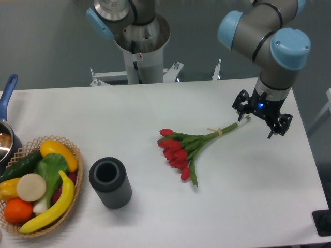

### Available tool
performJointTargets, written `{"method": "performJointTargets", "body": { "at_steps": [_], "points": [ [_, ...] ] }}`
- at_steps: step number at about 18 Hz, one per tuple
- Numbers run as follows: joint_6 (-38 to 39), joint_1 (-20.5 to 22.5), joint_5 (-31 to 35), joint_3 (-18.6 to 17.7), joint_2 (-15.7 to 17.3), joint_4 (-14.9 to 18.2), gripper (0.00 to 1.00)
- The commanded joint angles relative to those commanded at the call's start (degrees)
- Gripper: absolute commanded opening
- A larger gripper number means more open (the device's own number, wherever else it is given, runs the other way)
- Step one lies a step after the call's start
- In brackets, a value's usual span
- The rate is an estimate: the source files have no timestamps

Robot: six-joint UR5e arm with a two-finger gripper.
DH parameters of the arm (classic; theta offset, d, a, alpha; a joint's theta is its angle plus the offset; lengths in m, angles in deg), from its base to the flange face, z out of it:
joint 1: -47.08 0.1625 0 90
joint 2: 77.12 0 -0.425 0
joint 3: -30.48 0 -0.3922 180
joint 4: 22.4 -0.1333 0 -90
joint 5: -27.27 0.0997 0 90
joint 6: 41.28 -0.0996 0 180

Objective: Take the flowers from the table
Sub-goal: 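Move the gripper toward the tied stems of the red tulip bouquet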

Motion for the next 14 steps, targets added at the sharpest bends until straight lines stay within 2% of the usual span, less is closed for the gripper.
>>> {"method": "performJointTargets", "body": {
  "at_steps": [6, 9, 11, 13, 14],
  "points": [
    [0.0, 0.1, -0.4, -0.4, 0.0, 0.1, 1.0],
    [-0.1, 0.4, -1.0, -2.6, 0.0, -0.1, 1.0],
    [0.5, 0.3, -1.1, -6.7, 0.7, -3.2, 1.0],
    [0.6, 0.3, -1.1, -10.8, 1.8, -10.1, 1.0],
    [0.6, 0.3, -1.1, -12.7, 1.8, -12.5, 1.0]
  ]
}}
